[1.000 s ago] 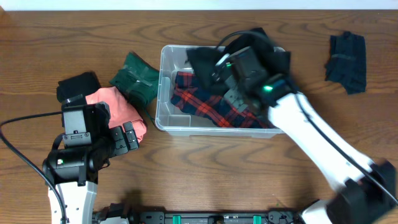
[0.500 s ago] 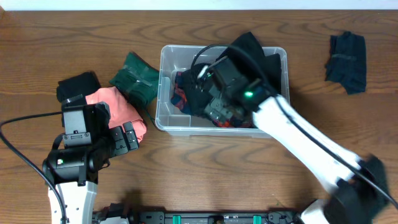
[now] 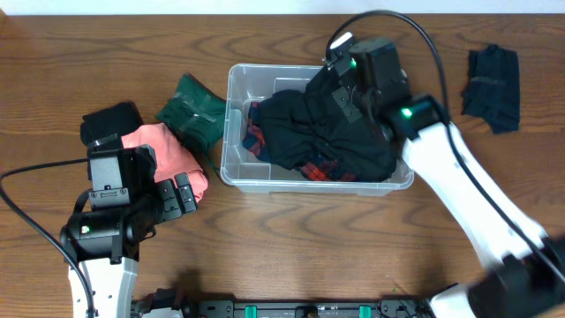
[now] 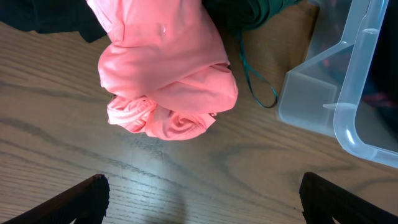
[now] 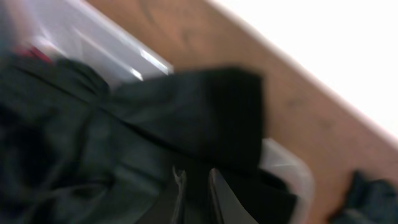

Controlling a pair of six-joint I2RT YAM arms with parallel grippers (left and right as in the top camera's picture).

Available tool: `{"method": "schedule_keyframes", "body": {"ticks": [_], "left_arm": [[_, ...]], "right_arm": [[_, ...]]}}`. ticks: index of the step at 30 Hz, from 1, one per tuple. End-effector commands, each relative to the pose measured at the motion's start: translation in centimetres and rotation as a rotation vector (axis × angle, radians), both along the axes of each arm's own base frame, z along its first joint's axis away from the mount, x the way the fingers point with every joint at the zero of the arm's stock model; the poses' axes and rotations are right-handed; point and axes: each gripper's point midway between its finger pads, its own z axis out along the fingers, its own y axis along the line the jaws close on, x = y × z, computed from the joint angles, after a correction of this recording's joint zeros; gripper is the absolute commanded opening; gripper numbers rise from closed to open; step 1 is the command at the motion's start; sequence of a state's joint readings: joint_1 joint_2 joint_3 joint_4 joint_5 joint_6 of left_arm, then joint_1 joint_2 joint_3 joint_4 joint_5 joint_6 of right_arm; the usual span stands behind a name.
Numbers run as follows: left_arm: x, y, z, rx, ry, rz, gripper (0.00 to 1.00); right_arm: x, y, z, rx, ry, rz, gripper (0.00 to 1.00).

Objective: Pack container
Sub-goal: 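Carry the black garment with the right gripper and release it in the bin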

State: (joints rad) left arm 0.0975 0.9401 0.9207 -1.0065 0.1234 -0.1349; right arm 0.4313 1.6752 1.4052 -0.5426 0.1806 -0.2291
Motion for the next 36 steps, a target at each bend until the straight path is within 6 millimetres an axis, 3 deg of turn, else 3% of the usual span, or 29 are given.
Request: {"method": "schedule_keyframes", "body": {"ticks": [1, 3, 6, 9, 12, 15, 17, 20, 23, 25, 27, 30, 33, 36], "left_arm": [[0.3, 0.3, 0.8, 0.008, -0.019, 0.019, 0.98], [0.3, 0.3, 0.8, 0.008, -0.019, 0.019, 0.98], [0.3, 0.3, 0.8, 0.008, -0.019, 0.019, 0.98], [0.3, 0.3, 0.8, 0.008, -0.02, 0.019, 0.98], [0.4, 0.4, 0.8, 0.009, -0.023, 0.018, 0.98], [0.4, 0.4, 0.8, 0.009, -0.022, 0.018, 0.98], [0.4, 0.4, 0.8, 0.009, -0.022, 0.018, 0.98], [0.4, 0.3, 0.8, 0.008, -0.023, 0.018, 0.98], [0.4, 0.3, 0.8, 0.008, -0.023, 0.018, 0.98], [0.4, 0.3, 0.8, 0.008, -0.022, 0.018, 0.98], [0.4, 0.3, 0.8, 0.008, -0.023, 0.019, 0.98], [0.4, 0.3, 0.8, 0.008, -0.023, 0.019, 0.98], [0.4, 0.3, 0.8, 0.008, -0.023, 0.019, 0.98], [0.4, 0.3, 0.8, 0.008, -0.023, 0.019, 0.98]], "right_arm": [[0.8, -0.3, -6.1, 0.047, 0.141, -0.075, 0.11], [0.6, -0.1, -9.6, 0.057, 0.231, -0.083, 0.06], [-2.0, 0.9, -15.3, 0.071, 0.438, -0.056, 0.01], [-3.9, 1.0, -18.0, 0.048, 0.544, -0.062, 0.01], [-3.9, 0.6, -18.2, 0.021, 0.54, -0.074, 0.03], [-2.5, 0.2, -16.2, 0.013, 0.467, -0.092, 0.08], [-1.1, -0.4, -13.5, 0.008, 0.385, -0.118, 0.16], [0.6, -1.4, -7.1, 0.032, 0.233, -0.152, 0.19], [1.1, -3.5, -0.3, 0.062, 0.072, -0.205, 0.39], [1.2, -5.5, 3.5, 0.087, -0.022, -0.25, 0.46], [1.3, -8.2, 5.6, 0.09, -0.078, -0.314, 0.48], [1.5, -13.2, 5.9, 0.08, -0.084, -0.426, 0.58], [1.6, -17.8, 3.3, 0.056, -0.021, -0.534, 0.62], [2.3, -22.0, -0.6, 0.033, 0.058, -0.633, 0.77]]}}
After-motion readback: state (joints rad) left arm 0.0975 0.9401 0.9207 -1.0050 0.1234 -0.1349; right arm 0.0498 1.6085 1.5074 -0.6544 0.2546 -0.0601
